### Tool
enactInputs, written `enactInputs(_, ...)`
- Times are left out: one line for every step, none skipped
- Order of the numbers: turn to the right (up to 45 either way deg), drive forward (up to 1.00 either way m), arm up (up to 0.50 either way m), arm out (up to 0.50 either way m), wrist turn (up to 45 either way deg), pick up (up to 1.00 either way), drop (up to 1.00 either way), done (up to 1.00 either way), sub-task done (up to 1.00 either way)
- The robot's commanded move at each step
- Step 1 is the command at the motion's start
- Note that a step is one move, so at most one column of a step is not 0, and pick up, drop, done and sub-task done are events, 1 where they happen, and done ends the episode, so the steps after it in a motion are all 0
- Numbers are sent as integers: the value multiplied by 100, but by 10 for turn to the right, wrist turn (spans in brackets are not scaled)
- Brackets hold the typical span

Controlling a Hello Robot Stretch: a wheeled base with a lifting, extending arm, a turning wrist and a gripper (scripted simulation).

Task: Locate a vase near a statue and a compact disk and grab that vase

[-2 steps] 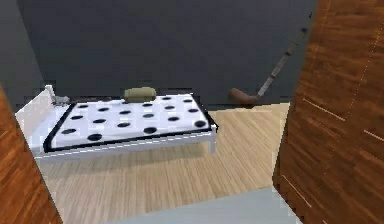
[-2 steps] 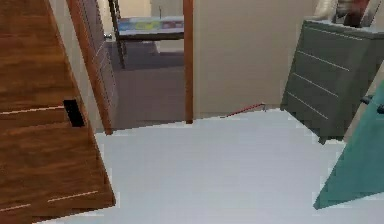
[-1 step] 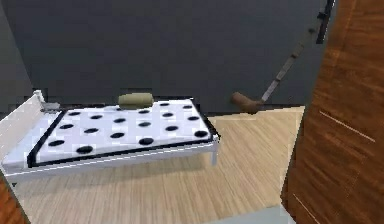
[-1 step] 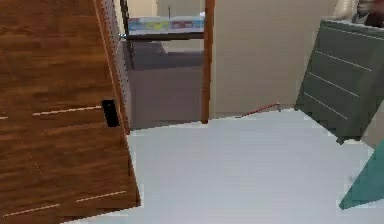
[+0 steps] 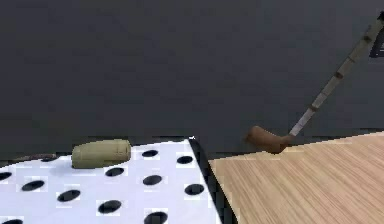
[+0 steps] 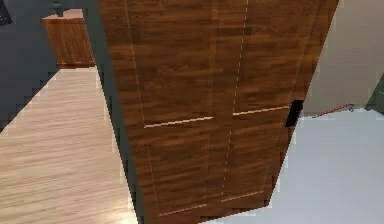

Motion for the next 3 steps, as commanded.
enactInputs(0, 20, 0, 0, 0, 0, 0, 0, 0)
enactInputs(450, 0, 0, 0, 0, 0, 0, 0, 0)
enactInputs(180, 0, 0, 0, 0, 0, 0, 0, 0)
